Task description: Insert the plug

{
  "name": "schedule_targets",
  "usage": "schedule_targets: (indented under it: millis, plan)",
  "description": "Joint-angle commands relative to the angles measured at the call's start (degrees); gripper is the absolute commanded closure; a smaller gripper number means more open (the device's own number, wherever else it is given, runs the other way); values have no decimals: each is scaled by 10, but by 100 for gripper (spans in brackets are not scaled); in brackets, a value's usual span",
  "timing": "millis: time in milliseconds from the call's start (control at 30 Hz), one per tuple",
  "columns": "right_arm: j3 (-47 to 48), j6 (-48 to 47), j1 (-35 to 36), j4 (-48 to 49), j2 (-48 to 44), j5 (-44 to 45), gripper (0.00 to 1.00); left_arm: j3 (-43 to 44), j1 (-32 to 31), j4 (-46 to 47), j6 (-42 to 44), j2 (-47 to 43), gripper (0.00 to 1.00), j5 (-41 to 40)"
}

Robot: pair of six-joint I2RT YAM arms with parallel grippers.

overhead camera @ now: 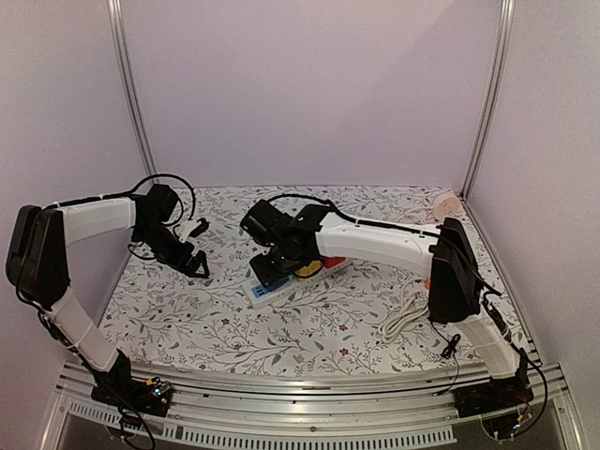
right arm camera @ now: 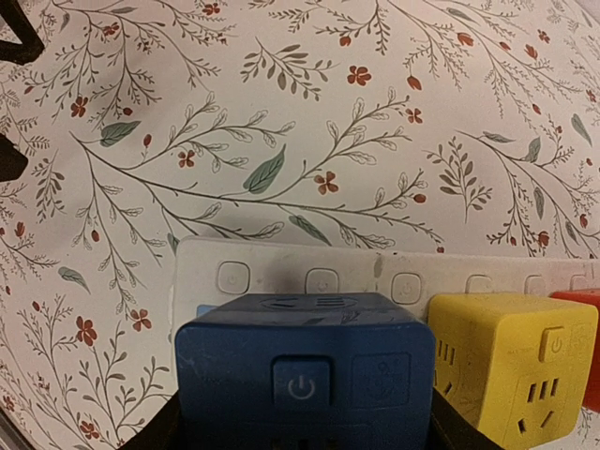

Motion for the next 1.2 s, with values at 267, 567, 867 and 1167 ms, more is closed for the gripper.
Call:
schedule_targets:
  millis: [267, 567, 867, 1167]
  plan:
    - [-29, 15, -6, 25, -33, -6, 100, -7, -6, 4, 8, 0, 3, -3]
    - [-47, 24, -14, 34, -10, -27, 100, -9, -6, 4, 9, -4, 3, -9]
    - [-76, 30, -18, 41, 2, -40, 100, -9, -6, 7, 10, -8, 3, -15]
    - [-56, -12, 1, 45, 12, -41, 100, -8, -5, 8, 11, -1, 3, -19]
